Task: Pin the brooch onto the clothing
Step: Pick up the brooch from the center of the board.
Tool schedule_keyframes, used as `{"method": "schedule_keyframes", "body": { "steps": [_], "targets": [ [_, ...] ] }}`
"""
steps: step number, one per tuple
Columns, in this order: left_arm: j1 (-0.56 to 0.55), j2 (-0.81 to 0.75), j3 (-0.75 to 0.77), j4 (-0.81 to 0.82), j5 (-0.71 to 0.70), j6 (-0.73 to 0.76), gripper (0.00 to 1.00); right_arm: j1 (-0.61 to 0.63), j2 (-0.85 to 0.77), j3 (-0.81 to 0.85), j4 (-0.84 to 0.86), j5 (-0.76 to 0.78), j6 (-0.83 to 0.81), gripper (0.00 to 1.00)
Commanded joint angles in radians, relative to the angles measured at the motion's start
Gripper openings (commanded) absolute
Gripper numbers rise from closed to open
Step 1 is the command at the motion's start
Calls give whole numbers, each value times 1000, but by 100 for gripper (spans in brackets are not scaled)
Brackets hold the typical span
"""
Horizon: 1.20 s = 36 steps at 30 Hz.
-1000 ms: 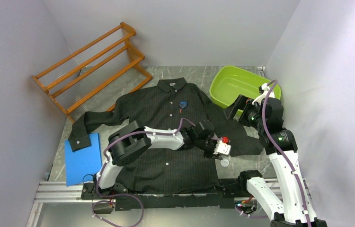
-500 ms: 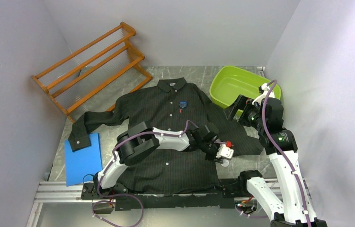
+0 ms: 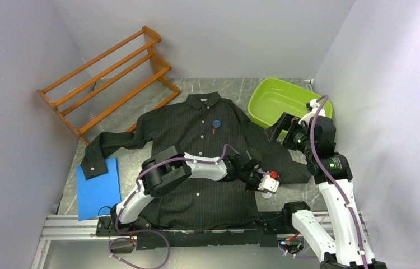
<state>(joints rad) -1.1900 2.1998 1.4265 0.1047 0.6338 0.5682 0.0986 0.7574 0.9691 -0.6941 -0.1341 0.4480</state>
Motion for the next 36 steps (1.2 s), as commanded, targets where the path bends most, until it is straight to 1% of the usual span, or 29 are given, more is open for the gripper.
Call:
{"method": "schedule_keyframes", "body": {
  "steps": [1,6,15,22,26,28,30,36],
  "targets": [
    [-8,19,30,-52,-24,33,3,-3,-10,0,31,16,-15,100],
    [-7,-12,18,-25,-46,2,3,-2,-7,2,32,14,-15,100],
    [-5,-153,-78,138,-105,-80,3,-2,-8,3,37,11,-12,100],
    [10,-234,-152,161,-155,-91,3,-2,-6,0,42,3,-11,100],
    [31,-279,-219,159,-194,-103,3,-3,-3,-12,52,-19,-6,100],
    [48,-305,-268,171,-219,-120,3,-3,-1,-23,71,-66,-15,99],
    [69,-335,-331,183,-241,-143,3,-2,7,-44,97,-149,-19,98],
    [169,-469,-540,283,-296,-280,3,-2,91,-121,172,-323,6,98]
  ]
}}
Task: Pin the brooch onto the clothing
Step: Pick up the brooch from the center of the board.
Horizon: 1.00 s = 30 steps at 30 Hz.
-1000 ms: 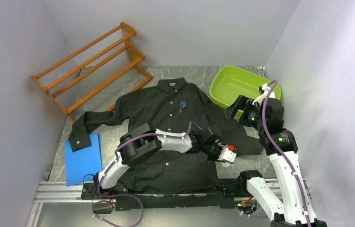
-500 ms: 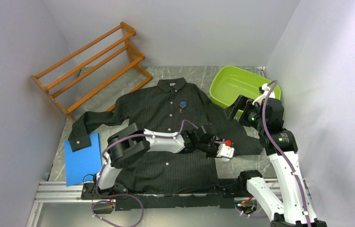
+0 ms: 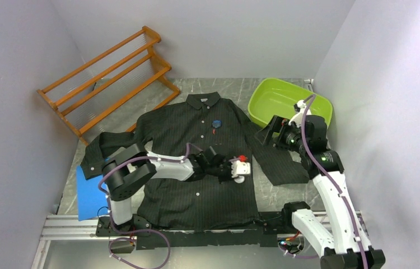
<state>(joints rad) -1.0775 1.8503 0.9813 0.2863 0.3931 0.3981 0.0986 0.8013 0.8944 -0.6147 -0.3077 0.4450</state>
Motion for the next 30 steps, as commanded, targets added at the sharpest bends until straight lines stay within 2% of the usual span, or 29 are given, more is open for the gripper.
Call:
{"method": "schedule_keyframes", "body": {
  "steps": [1,4,7,10,15,17,21,28,30],
  "targets": [
    [75,-144,-132,120,-66,-134,3,-1,60,-70,115,-192,27,98],
    [130,-228,-222,159,-112,-198,3,2,91,-179,260,-330,129,97],
    [162,-308,-288,175,-188,-230,3,27,131,-308,475,-441,287,93],
    [172,-389,-338,201,-261,-236,3,103,176,-389,663,-464,412,89],
    [177,-489,-388,248,-279,-243,3,246,292,-421,860,-451,513,82],
    [179,-521,-395,251,-284,-243,2,268,341,-416,917,-457,533,75],
    [180,-564,-400,246,-306,-260,3,277,404,-423,1048,-465,578,72],
    [182,-604,-388,210,-301,-287,3,292,504,-381,1134,-508,601,63],
    [181,-612,-389,202,-299,-290,3,298,520,-368,1138,-515,597,56]
  ]
}}
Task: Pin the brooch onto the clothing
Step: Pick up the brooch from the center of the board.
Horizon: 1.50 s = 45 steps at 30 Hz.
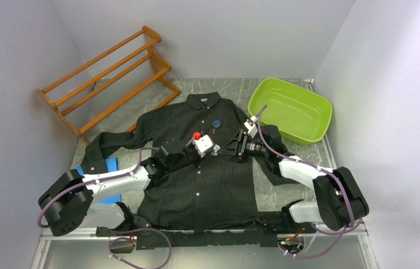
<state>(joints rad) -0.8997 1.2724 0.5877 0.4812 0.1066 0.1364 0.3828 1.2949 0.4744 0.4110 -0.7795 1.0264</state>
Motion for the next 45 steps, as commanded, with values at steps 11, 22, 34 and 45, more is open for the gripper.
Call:
{"method": "schedule_keyframes", "body": {
  "steps": [11,22,34,45],
  "targets": [
    [5,-37,2,1,0,-40,3,26,59,79,147,-59,18,32],
    [5,-45,-11,20,-132,-162,86,26,4,124,-71,-12,-168,0],
    [134,-201,24,-250,-44,-525,95,25,-182,200,-500,266,-591,0],
    [350,-155,83,-351,343,-798,95,17,-276,156,-426,200,-659,0]
  ]
}}
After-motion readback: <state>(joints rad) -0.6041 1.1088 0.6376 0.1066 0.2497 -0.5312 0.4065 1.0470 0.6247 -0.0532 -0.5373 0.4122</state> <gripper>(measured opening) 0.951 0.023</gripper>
